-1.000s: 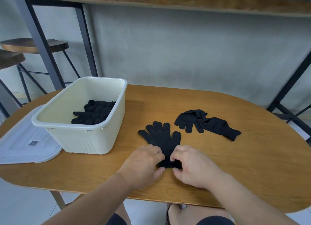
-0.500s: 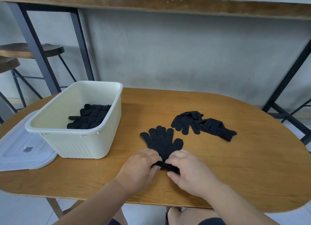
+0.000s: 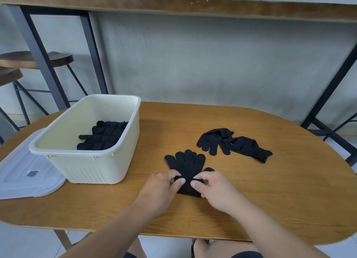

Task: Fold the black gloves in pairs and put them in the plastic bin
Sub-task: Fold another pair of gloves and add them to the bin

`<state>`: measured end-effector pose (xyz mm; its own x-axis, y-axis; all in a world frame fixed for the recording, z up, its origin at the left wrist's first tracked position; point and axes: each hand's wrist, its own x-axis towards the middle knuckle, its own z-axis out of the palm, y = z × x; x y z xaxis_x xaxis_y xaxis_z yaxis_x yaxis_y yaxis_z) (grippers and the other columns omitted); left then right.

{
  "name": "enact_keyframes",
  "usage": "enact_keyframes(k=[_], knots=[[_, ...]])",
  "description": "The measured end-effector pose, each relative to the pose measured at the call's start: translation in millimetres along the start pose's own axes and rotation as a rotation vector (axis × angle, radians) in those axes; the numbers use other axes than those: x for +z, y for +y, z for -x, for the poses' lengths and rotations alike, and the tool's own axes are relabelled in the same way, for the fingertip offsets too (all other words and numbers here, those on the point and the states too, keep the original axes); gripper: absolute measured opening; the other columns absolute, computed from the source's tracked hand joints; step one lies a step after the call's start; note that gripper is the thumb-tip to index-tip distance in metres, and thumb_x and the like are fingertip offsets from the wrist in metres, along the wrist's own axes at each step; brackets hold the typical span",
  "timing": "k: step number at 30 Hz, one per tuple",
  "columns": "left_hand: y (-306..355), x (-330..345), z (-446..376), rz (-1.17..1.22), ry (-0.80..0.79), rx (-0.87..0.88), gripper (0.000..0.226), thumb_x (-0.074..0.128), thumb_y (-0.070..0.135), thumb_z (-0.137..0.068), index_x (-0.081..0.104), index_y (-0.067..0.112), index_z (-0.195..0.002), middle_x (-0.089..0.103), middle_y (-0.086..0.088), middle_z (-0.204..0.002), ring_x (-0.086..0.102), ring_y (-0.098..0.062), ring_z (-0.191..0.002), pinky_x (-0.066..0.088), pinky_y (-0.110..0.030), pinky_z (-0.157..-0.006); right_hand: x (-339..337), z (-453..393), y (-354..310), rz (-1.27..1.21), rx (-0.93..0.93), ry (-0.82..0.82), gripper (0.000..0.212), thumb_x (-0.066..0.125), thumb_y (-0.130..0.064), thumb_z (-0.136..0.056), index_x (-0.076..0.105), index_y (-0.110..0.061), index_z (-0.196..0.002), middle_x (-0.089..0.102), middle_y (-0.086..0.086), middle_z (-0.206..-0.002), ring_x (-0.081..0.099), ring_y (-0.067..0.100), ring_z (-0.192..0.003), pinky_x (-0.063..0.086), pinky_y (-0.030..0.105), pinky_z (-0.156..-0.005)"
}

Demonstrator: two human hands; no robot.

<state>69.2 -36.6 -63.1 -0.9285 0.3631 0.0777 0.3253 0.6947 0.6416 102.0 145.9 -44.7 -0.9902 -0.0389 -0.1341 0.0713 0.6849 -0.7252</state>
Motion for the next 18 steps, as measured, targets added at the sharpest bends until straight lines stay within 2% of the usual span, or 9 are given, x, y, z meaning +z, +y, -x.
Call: enact_keyframes(k=[4, 7, 9, 11, 13, 16, 18], knots=[[5.1, 6.7, -14.9, -0.003, 0.025, -0.09, 0.02, 0.056, 0.04, -0.095, 0.065, 0.025, -0.105, 0.054, 0.011, -0.065, 0.049, -0.004, -0.06, 0.037, -0.017, -0.054, 5.3, -12.4, 1.9, -0.049, 0.098, 0.091, 0.014, 0.063, -0.036, -0.092, 0.069, -0.027, -0.082, 0.06, -0.005, -0.06, 0.054, 0.01, -0.057, 0.045, 0.027, -0.058], [9.0, 9.7, -22.3, -0.04, 0.031, -0.12, 0.018, 0.056, 0.038, -0.094, 0.064, 0.023, -0.099, 0.053, 0.011, -0.066, 0.051, -0.006, -0.063, 0.04, -0.021, -0.056, 9.9, -18.2, 5.1, -0.04, 0.126, 0.145, 0.016, 0.064, -0.034, -0.091, 0.068, -0.023, -0.081, 0.053, -0.008, -0.054, 0.047, 0.009, -0.05, 0.04, 0.026, -0.052], [11.0, 11.1, -24.0, -0.119, 0.023, -0.123, 0.018, 0.056, 0.038, -0.095, 0.061, 0.022, -0.101, 0.054, 0.01, -0.074, 0.053, -0.009, -0.068, 0.041, -0.023, -0.058, 12.5, -19.2, 5.1, 0.024, 0.111, 0.181, 0.015, 0.064, -0.037, -0.091, 0.067, -0.024, -0.085, 0.055, -0.009, -0.058, 0.049, 0.009, -0.053, 0.043, 0.027, -0.054], [9.8, 12.0, -24.1, -0.178, 0.041, -0.11, 0.019, 0.057, 0.038, -0.094, 0.053, 0.024, -0.106, 0.052, 0.008, -0.094, 0.054, -0.011, -0.077, 0.042, -0.024, -0.062, 14.3, -18.9, 4.3, 0.177, 0.094, 0.233, 0.015, 0.063, -0.043, -0.09, 0.062, -0.029, -0.094, 0.057, -0.012, -0.073, 0.054, 0.008, -0.063, 0.044, 0.025, -0.055], [8.1, 11.6, -24.7, -0.208, 0.084, -0.055, 0.023, 0.059, 0.037, -0.092, 0.045, 0.028, -0.108, 0.042, 0.009, -0.107, 0.053, -0.012, -0.082, 0.043, -0.024, -0.066, 12.2, -17.7, 3.3, 0.311, 0.053, 0.287, 0.021, 0.063, -0.047, -0.089, 0.05, -0.034, -0.098, 0.05, -0.015, -0.089, 0.053, 0.007, -0.069, 0.038, 0.023, -0.056], [9.0, 12.9, -25.9, -0.352, 0.089, 0.155, 0.007, 0.053, 0.029, -0.096, 0.052, 0.026, -0.102, 0.044, 0.009, -0.107, 0.049, -0.012, -0.095, 0.042, -0.025, -0.082, 9.8, -18.1, 1.9, 0.413, -0.088, 0.266, 0.015, 0.06, -0.043, -0.093, 0.049, -0.032, -0.089, 0.043, -0.012, -0.092, 0.052, 0.008, -0.066, 0.034, 0.021, -0.055], [5.8, 15.2, -24.8, -0.415, 0.091, 0.253, 0.012, 0.043, 0.028, -0.101, 0.055, 0.026, -0.102, 0.051, 0.009, -0.104, 0.047, -0.013, -0.099, 0.038, -0.025, -0.086, 11.2, -18.9, 2.6, 0.46, -0.173, 0.224, 0.01, 0.053, -0.038, -0.098, 0.06, -0.03, -0.095, 0.045, -0.012, -0.094, 0.054, 0.009, -0.073, 0.038, 0.021, -0.059]])
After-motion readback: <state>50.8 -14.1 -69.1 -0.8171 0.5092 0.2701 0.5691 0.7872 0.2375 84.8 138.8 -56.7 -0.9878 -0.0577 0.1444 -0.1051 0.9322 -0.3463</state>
